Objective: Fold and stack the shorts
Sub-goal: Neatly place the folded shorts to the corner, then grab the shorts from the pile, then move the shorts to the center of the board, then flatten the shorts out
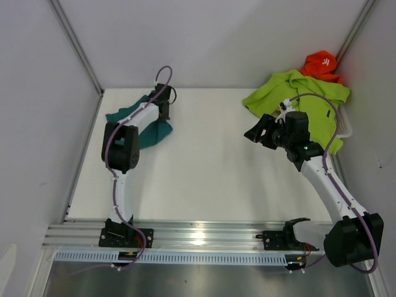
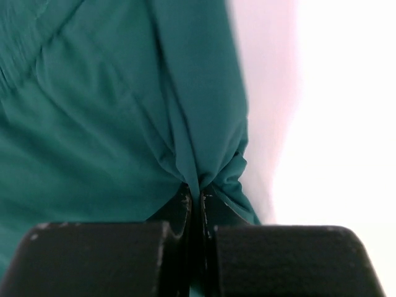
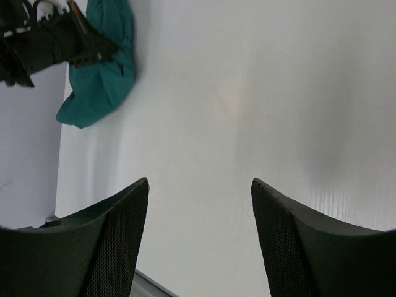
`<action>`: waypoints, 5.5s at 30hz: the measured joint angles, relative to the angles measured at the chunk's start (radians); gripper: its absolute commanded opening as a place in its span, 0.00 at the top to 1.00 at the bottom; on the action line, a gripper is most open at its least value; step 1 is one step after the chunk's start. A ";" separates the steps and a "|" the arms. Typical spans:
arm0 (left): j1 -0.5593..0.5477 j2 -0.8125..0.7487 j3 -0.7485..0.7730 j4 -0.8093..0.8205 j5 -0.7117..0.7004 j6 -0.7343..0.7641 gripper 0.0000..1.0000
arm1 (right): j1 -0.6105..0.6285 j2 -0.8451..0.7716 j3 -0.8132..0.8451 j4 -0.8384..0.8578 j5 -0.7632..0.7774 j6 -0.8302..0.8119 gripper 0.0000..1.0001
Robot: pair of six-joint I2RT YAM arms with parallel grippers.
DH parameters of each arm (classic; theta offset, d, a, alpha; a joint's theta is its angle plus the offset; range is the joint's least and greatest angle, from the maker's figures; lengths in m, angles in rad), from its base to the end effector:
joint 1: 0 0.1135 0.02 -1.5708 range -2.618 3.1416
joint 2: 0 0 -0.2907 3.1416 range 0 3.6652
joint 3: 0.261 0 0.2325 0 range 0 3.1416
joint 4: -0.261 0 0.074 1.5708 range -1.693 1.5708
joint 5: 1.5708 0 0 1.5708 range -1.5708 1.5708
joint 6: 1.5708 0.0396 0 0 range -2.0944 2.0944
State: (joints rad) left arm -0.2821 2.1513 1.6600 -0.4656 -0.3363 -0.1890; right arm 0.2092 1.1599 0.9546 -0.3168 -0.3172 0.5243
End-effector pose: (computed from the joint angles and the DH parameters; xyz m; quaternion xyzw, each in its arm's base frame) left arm 0.4550 -0.1183 0.2125 -0.0068 0.9412 0.0856 0.3269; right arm 0.2251 0.0604 0.3373 0.0560 0.8566 0.3049 0.4125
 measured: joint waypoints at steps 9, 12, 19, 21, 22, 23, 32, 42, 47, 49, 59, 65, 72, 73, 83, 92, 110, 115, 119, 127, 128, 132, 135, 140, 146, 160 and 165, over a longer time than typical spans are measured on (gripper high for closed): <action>0.099 0.232 0.391 -0.032 0.031 0.182 1.00 | 0.012 0.020 0.048 -0.008 -0.056 -0.001 0.31; 0.114 0.252 0.398 -0.016 0.050 0.218 1.00 | 0.031 0.050 0.090 -0.016 -0.058 -0.002 0.31; 0.142 0.315 0.476 -0.024 0.079 0.224 0.01 | 0.079 0.101 0.118 -0.011 -0.052 -0.001 0.30; 0.145 0.283 0.433 0.011 0.084 0.209 0.01 | 0.096 0.114 0.118 -0.011 -0.040 -0.001 0.30; 0.145 0.252 0.387 0.024 0.087 0.201 0.01 | 0.103 0.120 0.118 -0.014 -0.035 -0.001 0.30; 0.145 0.216 0.342 0.031 0.091 0.188 0.01 | 0.108 0.125 0.118 -0.016 -0.032 -0.001 0.30; 0.079 -0.215 0.093 0.079 0.131 0.080 0.01 | 0.115 0.128 0.119 -0.037 0.012 -0.006 0.29; -0.097 -0.550 -0.348 0.138 0.225 -0.154 0.01 | -0.050 0.180 0.220 -0.083 0.271 -0.005 0.01; -0.165 -0.724 -0.551 0.127 0.238 -0.208 0.01 | -0.196 0.290 0.282 -0.038 0.350 0.084 0.00; -0.178 -0.826 -0.628 0.147 0.240 -0.224 0.01 | -0.240 0.365 0.337 -0.039 0.410 0.101 0.01; -0.200 -1.205 -0.874 0.194 0.254 -0.274 0.01 | -0.270 0.654 0.642 -0.114 0.669 0.018 0.00; -0.209 -1.238 -0.932 0.165 0.262 -0.281 0.01 | -0.267 0.864 0.804 -0.180 0.829 -0.052 0.31; -0.209 -1.276 -0.952 0.149 0.263 -0.281 0.01 | -0.291 1.023 1.013 -0.310 0.851 -0.096 1.00; -0.209 -1.281 -0.953 0.147 0.262 -0.281 0.01 | -0.298 1.033 1.074 -0.345 0.837 -0.100 1.00; -0.211 -1.294 -0.953 0.145 0.262 -0.281 0.01 | -0.163 0.706 1.238 -0.349 0.629 -0.177 1.00; -0.211 -1.350 -0.952 0.116 0.253 -0.282 0.01 | 0.136 0.296 1.247 -0.325 0.277 -0.181 1.00; -0.211 -1.582 -0.773 -0.092 0.122 -0.274 0.01 | 0.424 0.325 0.873 -0.588 0.222 -0.187 0.01; -0.215 -1.523 -0.829 -0.075 0.193 -0.273 0.01 | 0.468 0.331 0.646 -0.607 0.300 -0.204 0.00; -0.280 -1.450 -0.870 -0.053 0.243 -0.271 0.01 | 0.414 0.162 0.454 -0.594 0.367 -0.194 0.00; -0.615 -1.277 -0.882 0.068 0.246 -0.240 0.01 | 0.273 -0.087 0.013 -0.533 0.437 -0.122 0.10; -0.669 -1.242 -0.882 0.089 0.233 -0.233 0.01 | 0.264 -0.080 -0.017 -0.530 0.440 -0.115 0.11; -0.875 -1.096 -0.879 0.150 0.189 -0.203 0.01 | 0.269 -0.057 -0.071 -0.520 0.444 -0.097 0.09; -0.940 -1.035 -0.879 0.172 0.182 -0.195 0.01 | 0.300 -0.042 -0.074 -0.506 0.467 -0.084 0.10; -0.952 -1.034 -0.879 0.201 0.168 -0.195 0.01 | 0.352 0.100 -0.069 -0.441 0.501 -0.077 0.21; -0.962 -1.094 -0.879 0.196 0.152 -0.195 0.01 | 0.437 0.429 0.089 -0.401 0.530 -0.088 1.00; -1.114 -0.947 -0.822 0.206 0.090 -0.137 0.01 | 0.286 0.640 0.515 -0.338 0.483 -0.124 0.24; -1.168 -0.666 -0.619 0.207 0.028 -0.117 0.01 | 0.180 0.444 0.294 -0.330 0.431 -0.124 0.23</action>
State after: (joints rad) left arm -1.4506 1.4849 1.0412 -0.2584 -0.3084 -0.3058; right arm 0.3889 1.6043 1.2484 -0.6464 0.1143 0.4000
